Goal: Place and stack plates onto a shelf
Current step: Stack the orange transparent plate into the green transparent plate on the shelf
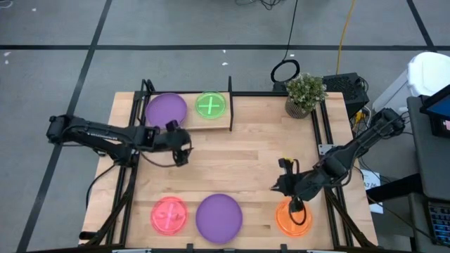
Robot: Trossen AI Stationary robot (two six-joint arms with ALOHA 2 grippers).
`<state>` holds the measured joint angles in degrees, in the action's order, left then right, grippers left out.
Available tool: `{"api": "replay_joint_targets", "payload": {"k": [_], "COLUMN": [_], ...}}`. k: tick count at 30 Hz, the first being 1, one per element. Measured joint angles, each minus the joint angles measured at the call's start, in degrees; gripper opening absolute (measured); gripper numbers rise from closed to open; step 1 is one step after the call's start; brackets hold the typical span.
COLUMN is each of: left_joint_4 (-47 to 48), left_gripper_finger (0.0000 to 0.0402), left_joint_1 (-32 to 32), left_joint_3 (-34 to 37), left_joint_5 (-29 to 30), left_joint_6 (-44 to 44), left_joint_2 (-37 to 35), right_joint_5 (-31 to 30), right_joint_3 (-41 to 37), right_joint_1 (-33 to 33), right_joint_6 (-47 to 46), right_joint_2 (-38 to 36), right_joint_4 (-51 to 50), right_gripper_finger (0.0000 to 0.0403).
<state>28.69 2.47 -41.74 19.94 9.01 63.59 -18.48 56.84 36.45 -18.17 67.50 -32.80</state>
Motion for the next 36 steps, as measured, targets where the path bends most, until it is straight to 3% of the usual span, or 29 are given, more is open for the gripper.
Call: {"api": "replay_joint_targets", "payload": {"k": [6, 12, 18, 23, 29, 36], "left_joint_4": [-6.21, -6.58, -6.58, -6.78, -6.82, -6.80], "left_gripper_finger": [0.0237, 0.0237, 0.0237, 0.0237, 0.0237, 0.0237], "left_joint_1": [6.39, 9.44, 11.68, 12.68, 12.74, 12.74], "left_joint_3": [0.00, 0.00, 0.00, 0.00, 0.00, 0.00], "left_joint_5": [0.02, 0.07, 2.43, 3.57, 3.65, 3.68], "left_joint_6": [0.12, 1.33, 3.19, 4.05, 5.30, 5.26], "left_joint_2": [0.02, 0.02, 0.02, 0.31, 0.28, 0.28], "right_joint_5": [11.34, 20.34, 21.01, 20.22, 18.32, 18.36], "right_joint_3": [5.94, 8.64, 9.73, 9.97, 9.97, 9.97], "right_joint_1": [2.67, 7.60, 14.30, 18.67, 21.49, 23.24], "right_joint_6": [-13.80, -25.12, -34.66, -40.92, -44.33, -44.42], "right_joint_2": [6.48, 12.71, 17.53, 20.88, 24.83, 29.77], "right_joint_4": [-10.31, -12.14, -11.69, -6.44, -1.91, -1.70], "right_gripper_finger": [0.0005, 0.0005, 0.0014, 0.0045, 0.0093, 0.0119]}}
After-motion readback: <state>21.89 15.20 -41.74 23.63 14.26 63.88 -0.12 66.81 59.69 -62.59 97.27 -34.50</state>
